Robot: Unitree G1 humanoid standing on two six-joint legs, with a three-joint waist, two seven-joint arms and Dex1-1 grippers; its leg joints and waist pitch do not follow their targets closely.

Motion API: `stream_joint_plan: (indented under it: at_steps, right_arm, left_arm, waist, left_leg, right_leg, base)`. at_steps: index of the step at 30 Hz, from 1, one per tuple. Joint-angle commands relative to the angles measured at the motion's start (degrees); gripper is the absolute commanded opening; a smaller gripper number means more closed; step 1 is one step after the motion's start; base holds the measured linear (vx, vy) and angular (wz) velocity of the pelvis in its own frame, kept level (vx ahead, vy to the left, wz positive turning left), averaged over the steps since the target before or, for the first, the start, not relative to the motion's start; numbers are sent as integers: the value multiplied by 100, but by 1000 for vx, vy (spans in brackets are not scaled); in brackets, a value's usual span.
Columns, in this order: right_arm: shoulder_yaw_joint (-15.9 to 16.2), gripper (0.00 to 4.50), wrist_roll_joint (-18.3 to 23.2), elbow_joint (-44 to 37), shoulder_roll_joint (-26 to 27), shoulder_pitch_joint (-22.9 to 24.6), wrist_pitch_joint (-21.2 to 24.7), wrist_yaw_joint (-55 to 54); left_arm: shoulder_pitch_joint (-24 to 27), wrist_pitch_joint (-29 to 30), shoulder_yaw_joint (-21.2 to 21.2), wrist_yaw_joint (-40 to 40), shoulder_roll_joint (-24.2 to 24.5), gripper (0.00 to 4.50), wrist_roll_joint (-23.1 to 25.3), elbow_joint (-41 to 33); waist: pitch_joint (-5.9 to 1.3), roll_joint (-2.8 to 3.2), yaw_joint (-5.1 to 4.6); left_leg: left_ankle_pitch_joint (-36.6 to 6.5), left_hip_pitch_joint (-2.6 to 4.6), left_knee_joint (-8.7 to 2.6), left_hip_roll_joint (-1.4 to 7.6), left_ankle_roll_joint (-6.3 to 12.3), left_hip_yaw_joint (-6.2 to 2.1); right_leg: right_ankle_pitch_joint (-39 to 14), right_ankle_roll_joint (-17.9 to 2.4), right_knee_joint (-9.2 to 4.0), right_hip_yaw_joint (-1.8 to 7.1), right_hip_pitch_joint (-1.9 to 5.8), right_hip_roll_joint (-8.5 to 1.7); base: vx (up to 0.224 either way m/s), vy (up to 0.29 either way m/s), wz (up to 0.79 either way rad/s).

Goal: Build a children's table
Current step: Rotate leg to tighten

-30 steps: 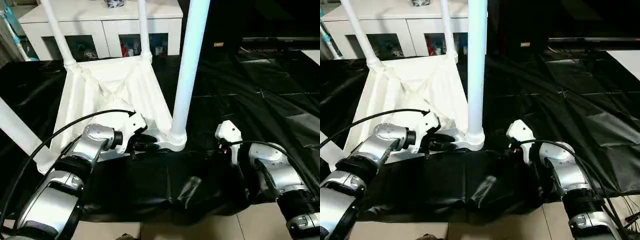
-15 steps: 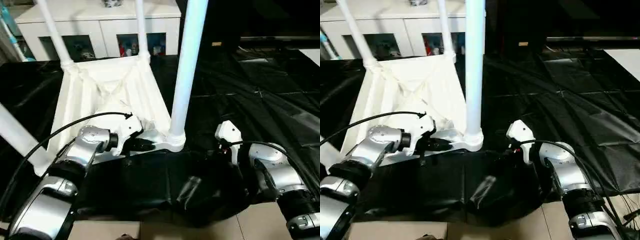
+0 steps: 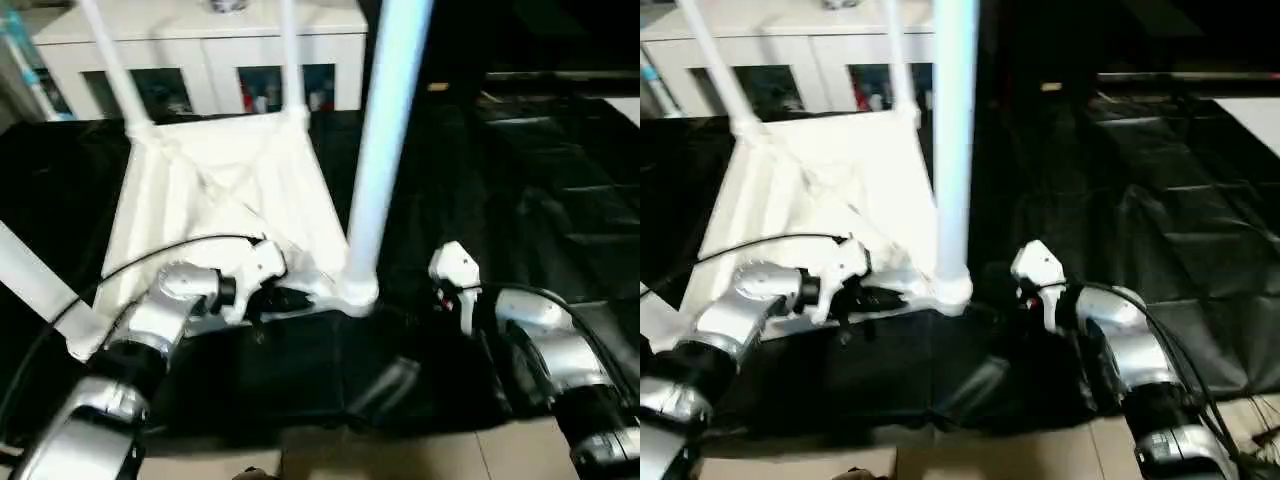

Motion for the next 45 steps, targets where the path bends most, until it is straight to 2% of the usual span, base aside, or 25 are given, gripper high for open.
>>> stream_joint_plan:
  at_steps: [1, 4, 5, 6, 9, 10, 11, 12, 13, 15, 16, 20, 27, 29, 32, 35, 42, 45]
  right_arm:
    - [-21, 398, 245, -331, -77, 72, 167, 228]
    - [-6, 398, 247, -362, -87, 76, 178, 242]
    - [-13, 398, 229, -337, -61, 53, 165, 201]
    - [-28, 398, 205, -294, -14, 14, 150, 126]
    - [-6, 398, 202, -266, 49, -35, 197, 127]
    - [19, 398, 172, -203, 95, -82, 190, 78]
    - [31, 398, 156, -163, 119, -108, 183, 46]
    - [54, 398, 98, -66, 161, -166, 140, -31]
    - [70, 398, 61, -12, 185, -201, 117, -82]
    - [69, 398, 38, 155, 283, -308, 90, -162]
    - [65, 398, 46, 214, 321, -350, 97, -170]
    - [34, 398, 108, 439, 460, -525, 90, -176]
    - [95, 329, 46, 639, 533, -623, 3, -115]
    - [99, 324, 34, 699, 547, -633, -34, -98]
    - [111, 287, 6, 741, 550, -628, -91, -80]
    - [115, 272, -20, 778, 546, -643, -112, -69]
    - [164, 265, -85, 918, 573, -670, -206, -135]
    - [115, 264, -185, 1080, 692, -690, -171, -559]
  left_arm:
    - [312, 145, -84, 76, -237, 2, -239, -99]
    - [386, 169, -77, 156, -274, 2, -217, -194]
    - [434, 185, -55, 233, -297, 2, -201, -270]
    - [495, 236, -20, 322, -314, 2, -190, -389]
    - [546, 330, 0, 365, -336, 2, -188, -530]
    - [556, 350, 5, 376, -338, 2, -183, -562]
    - [567, 369, 5, 389, -342, 2, -180, -591]
    - [571, 359, 2, 408, -344, 2, -166, -605]
    - [579, 361, -1, 427, -345, 2, -155, -628]
    - [599, 357, -7, 446, -338, 2, -135, -677]
    - [608, 350, -9, 456, -332, 2, -122, -698]
    - [640, 395, 1, 512, -302, 2, -95, -786]
    - [652, 413, 8, 499, -242, 0, -67, -824]
    - [654, 425, 12, 493, -222, 0, -55, -843]
    - [646, 416, 9, 490, -210, 0, -37, -833]
    - [630, 409, 12, 489, -210, 0, -32, -820]
    - [590, 403, 19, 496, -217, 0, -38, -774]
    - [548, 459, 68, 600, -265, 0, -46, -710]
  waist:
    - [-371, -154, 15]
    - [-371, -153, 6]
    - [-366, -186, 1]
    - [-370, -174, 3]
    - [-370, -210, -12]
    - [-376, -199, -14]
    - [-373, -250, -24]
    - [-376, -257, -19]
    - [-374, -228, -21]
    - [-373, -292, -27]
    - [-370, -274, -24]
    - [-380, -288, -28]
    - [-359, -310, -25]
    - [-357, -304, -26]
    - [-359, -300, -27]
    - [-360, -301, -28]
    - [-373, -294, -26]
    - [-369, -296, -41]
  left_leg:
    - [-1183, 84, -421, 259, 552, -103]
    - [-1186, 81, -421, 248, 535, -106]
    - [-1181, 77, -420, 241, 523, -105]
    - [-1185, 86, -421, 248, 512, -107]
    - [-1131, 76, -419, 238, 522, -104]
    - [-1101, 80, -415, 235, 528, -106]
    - [-1080, 75, -413, 230, 545, -97]
    - [-1058, 73, -409, 230, 549, -101]
    - [-1018, 75, -412, 229, 551, -102]
    - [-992, 74, -409, 226, 564, -96]
    - [-1003, 79, -411, 229, 558, -99]
    - [-936, 85, -411, 236, 551, -95]
    - [-1002, 90, -421, 236, 525, -95]
    - [-1050, 90, -426, 236, 496, -99]
    - [-1065, 94, -425, 236, 474, -98]
    - [-1057, 97, -425, 235, 473, -97]
    - [-1046, 100, -419, 239, 473, -97]
    - [-1085, 96, -424, 233, 449, -99]
  right_leg:
    - [-1209, -1362, -389, 188, 264, -304]
    - [-1312, -1312, -406, 190, 251, -305]
    - [-1415, -1273, -416, 195, 248, -313]
    - [-1440, -1265, -418, 197, 243, -320]
    - [-1493, -1200, -425, 196, 237, -307]
    - [-1465, -1195, -416, 196, 233, -307]
    - [-1471, -1182, -422, 194, 230, -300]
    - [-1462, -1181, -410, 196, 235, -307]
    - [-1461, -1183, -409, 194, 224, -305]
    - [-1472, -1162, -411, 193, 225, -305]
    - [-1505, -1163, -410, 194, 219, -310]
    - [-1273, -1199, -384, 196, 219, -300]
    - [-1186, -1251, -379, 200, 224, -302]
    - [-1215, -1252, -383, 201, 228, -305]
    - [-1197, -1257, -381, 202, 231, -303]
    - [-1142, -1277, -378, 201, 232, -298]
    - [-1067, -1328, -367, 200, 240, -304]
    - [-1131, -1317, -374, 201, 240, -302]
  base:
    - [0, 0, 0]
    - [0, 0, 0]
    - [0, 0, 0]
    - [0, 0, 0]
    - [0, 0, 0]
    - [0, 0, 0]
    - [0, 0, 0]
    - [0, 0, 0]
    - [0, 0, 0]
    - [0, 0, 0]
    - [0, 0, 0]
    - [0, 0, 0]
    - [0, 0, 0]
    - [0, 0, 0]
    - [0, 0, 0]
    - [0, 0, 0]
    - [0, 0, 0]
    - [0, 0, 0]
